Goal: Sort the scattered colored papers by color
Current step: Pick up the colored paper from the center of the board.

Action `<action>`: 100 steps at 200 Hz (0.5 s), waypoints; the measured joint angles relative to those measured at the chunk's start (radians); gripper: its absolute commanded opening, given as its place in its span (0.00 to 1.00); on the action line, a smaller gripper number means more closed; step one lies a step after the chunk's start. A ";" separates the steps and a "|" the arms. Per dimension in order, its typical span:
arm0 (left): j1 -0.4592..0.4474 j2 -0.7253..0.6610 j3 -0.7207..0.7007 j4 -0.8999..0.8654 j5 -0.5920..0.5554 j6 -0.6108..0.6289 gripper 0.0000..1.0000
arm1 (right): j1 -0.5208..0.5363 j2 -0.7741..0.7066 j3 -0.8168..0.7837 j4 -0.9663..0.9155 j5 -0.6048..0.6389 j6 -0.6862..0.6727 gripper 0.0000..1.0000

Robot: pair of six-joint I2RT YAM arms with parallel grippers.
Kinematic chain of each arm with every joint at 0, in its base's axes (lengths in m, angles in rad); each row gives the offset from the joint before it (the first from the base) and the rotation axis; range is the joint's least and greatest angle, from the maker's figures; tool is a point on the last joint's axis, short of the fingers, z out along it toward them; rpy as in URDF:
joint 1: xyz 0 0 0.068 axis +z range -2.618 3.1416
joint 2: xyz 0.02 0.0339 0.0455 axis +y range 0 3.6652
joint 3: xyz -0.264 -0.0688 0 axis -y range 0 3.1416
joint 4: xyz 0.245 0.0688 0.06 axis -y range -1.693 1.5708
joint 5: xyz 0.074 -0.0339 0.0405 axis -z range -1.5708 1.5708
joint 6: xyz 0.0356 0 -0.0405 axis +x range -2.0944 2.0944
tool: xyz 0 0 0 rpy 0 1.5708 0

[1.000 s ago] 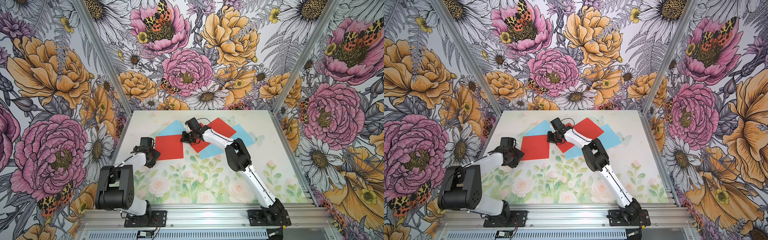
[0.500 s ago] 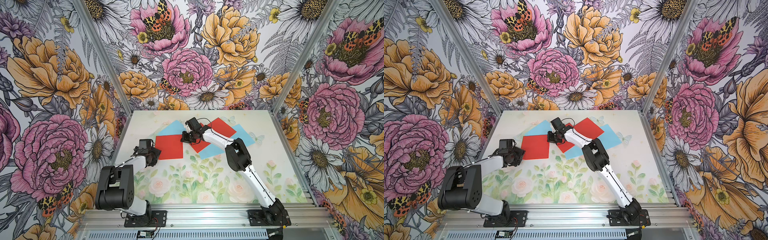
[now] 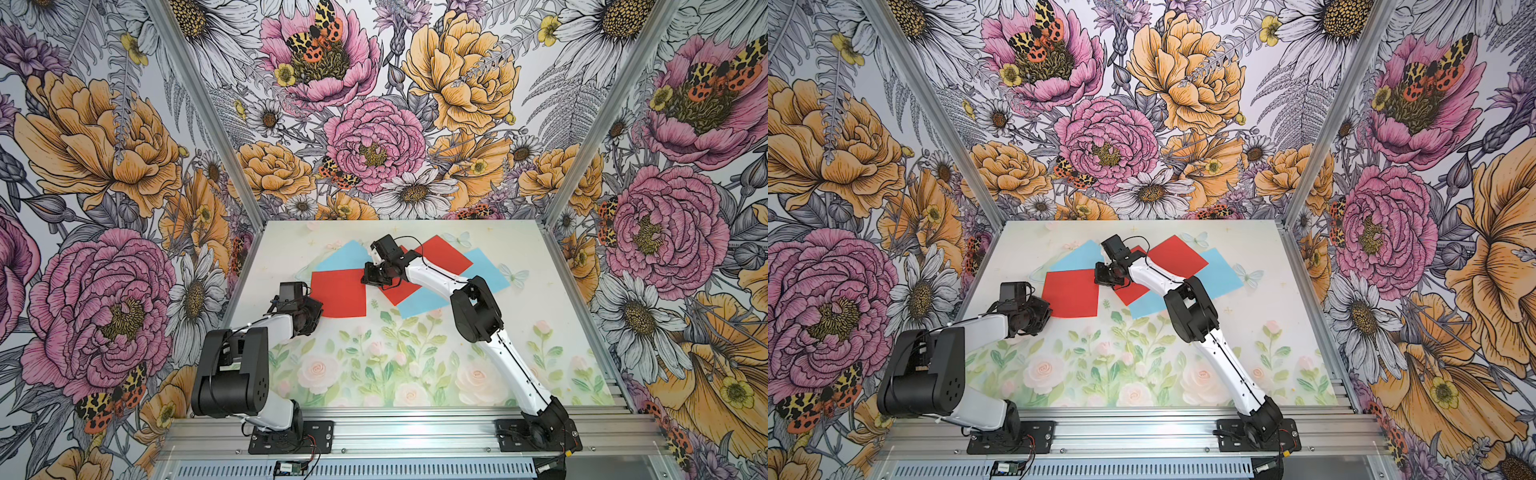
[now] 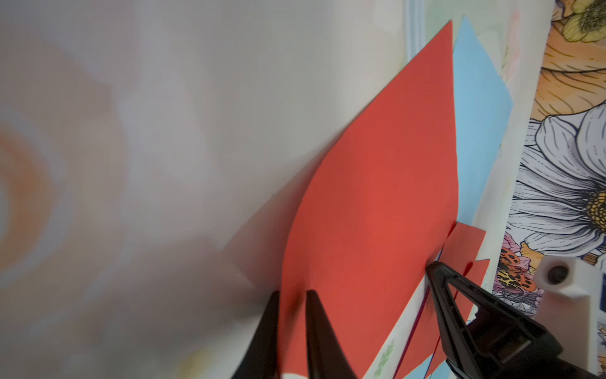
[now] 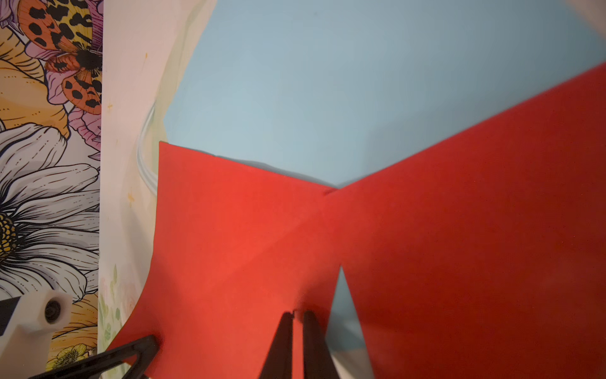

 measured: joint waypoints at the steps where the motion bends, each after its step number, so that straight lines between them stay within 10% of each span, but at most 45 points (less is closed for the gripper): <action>1: 0.000 0.000 0.001 0.000 0.000 -0.001 0.00 | 0.000 0.000 0.000 0.000 0.000 0.000 0.11; 100: -0.002 -0.117 0.051 -0.111 -0.028 0.106 0.00 | -0.019 -0.047 -0.008 -0.044 -0.006 -0.054 0.35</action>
